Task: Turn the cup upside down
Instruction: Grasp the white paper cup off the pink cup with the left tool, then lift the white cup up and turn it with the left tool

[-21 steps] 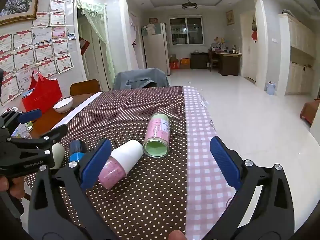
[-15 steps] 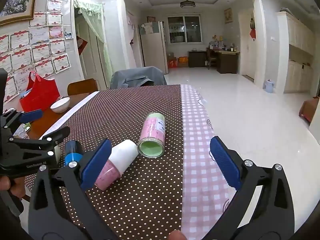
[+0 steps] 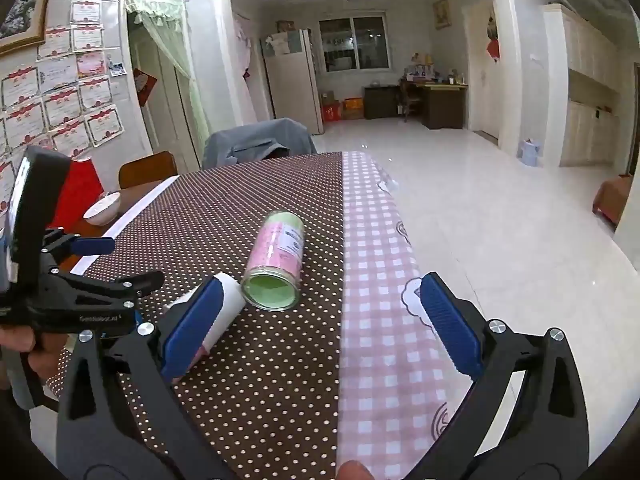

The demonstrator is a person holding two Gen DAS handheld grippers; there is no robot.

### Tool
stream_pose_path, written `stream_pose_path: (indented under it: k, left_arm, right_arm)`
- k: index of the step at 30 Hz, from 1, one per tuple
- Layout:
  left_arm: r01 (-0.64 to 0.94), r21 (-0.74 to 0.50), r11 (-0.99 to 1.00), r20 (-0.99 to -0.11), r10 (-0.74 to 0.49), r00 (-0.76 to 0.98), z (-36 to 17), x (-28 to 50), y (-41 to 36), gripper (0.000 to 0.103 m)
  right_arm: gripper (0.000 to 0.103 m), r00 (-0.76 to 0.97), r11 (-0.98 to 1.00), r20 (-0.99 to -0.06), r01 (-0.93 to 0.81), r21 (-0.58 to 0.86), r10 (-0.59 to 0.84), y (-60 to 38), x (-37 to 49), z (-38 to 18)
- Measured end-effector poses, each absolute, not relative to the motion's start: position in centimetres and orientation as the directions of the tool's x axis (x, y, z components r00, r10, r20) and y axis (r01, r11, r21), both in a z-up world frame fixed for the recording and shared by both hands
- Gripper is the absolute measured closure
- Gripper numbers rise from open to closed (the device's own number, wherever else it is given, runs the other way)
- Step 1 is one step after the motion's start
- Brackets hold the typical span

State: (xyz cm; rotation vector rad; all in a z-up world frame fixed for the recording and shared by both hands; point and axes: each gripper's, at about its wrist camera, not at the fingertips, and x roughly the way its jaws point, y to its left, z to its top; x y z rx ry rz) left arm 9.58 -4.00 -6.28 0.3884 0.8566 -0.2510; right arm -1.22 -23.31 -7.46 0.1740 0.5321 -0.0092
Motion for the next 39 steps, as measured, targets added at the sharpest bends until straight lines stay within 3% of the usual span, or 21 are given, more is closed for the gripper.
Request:
stream_pose_path:
  k: [17,37,38,39]
  left_arm:
    - [0.487,0.122,0.865,-0.939,-0.059,0.34,-11.4,16.9,-6.5,0.017]
    - [0.516,0.065,0.854,-0.976,-0.052,0.21,-14.8,20.1,-9.1,0.018]
    - [0.514,0.061,0.856,-0.977,-0.055,0.208,-14.8,20.3,-8.8,0.018]
    - [0.514,0.053,0.856,-0.977,-0.063,0.205,-15.0,20.4,-8.6,0.026]
  right_arm:
    - [0.006,0.822,0.974,-0.568,0.095,0.207,0.041,-25.7,1.2,-9.9]
    - [0.006,0.808,0.968,-0.589,0.117,0.222,0.037,-26.4,2.1,-10.0]
    - [0.006,0.807,0.968,-0.589,0.118,0.223,0.038,-26.4,2.1,-10.0]
    - [0.006,0.807,0.968,-0.589,0.117,0.223,0.038,-26.4,2.1,-10.0]
